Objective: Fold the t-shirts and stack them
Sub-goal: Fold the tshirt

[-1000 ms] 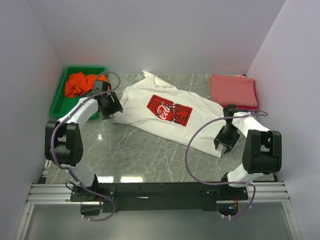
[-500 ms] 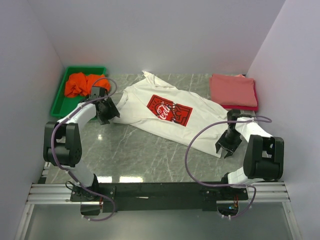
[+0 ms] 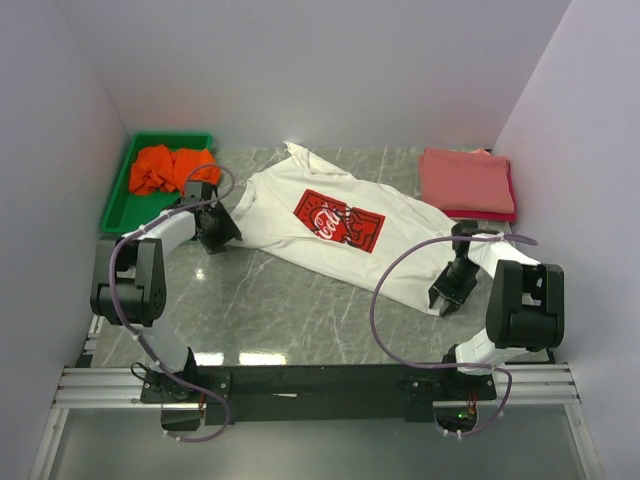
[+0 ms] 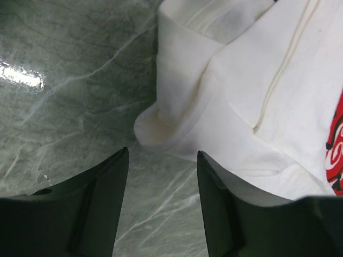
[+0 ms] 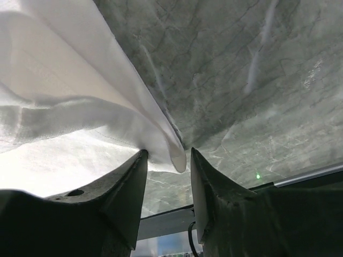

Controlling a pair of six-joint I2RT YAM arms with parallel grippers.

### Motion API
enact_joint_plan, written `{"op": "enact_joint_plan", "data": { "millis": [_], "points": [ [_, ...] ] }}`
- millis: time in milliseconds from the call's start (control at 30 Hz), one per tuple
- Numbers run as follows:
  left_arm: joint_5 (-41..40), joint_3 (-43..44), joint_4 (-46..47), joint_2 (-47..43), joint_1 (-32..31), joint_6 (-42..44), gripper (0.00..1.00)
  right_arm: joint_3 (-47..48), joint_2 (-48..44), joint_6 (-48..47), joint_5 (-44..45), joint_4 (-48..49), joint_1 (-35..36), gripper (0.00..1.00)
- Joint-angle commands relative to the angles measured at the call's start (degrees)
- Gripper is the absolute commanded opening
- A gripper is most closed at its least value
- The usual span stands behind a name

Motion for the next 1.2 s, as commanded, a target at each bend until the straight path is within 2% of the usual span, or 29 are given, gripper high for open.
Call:
{"op": "enact_joint_plan", "data": {
  "millis": [0,233,367,467,600,800,933,1167],
  "points": [
    [0.8,-0.1,3.0,1.1,0.1,-0.8,0.58,-1.2,0.6,-0.1,0.3,1.3,-0.2,0.45],
    [-0.7,2.5,4.1,5.0,0.1,-0.3,0.52,-1.5,1.5,0.0,-0.1,1.8,-0.3,0.38],
    [-0.9,3.2,5.1,6.9,0.1,-0.4,0.40,-1.5,1.6,0.1,-0.1,2.0,-0.2,0.28],
    [-1.5,4.3,5.7,8.3,0.1,0.0,0.19,-1.2,1.6,0.2,0.0,1.6,-0.2,0.15],
    [-3.2,7.9,2.4,9.7,0.1,1.3,0.01,-0.3,1.7,-0.2,0.0,0.6,-0.2,0.01],
    [-5.0,14.8,-5.0,8.6,0.1,6.9,0.01,1.4,0.6,-1.1,0.5,-2.8,-0.2,0.00],
    [-7.0,19.4,-13.5,9.4,0.1,9.8,0.01,2.5,0.3,-1.8,1.5,-5.1,-0.2,0.00],
    [-9.6,19.2,-20.5,8.8,0.1,13.2,0.01,2.5,0.3,-2.3,2.7,-6.7,-0.2,0.00]
  ]
}}
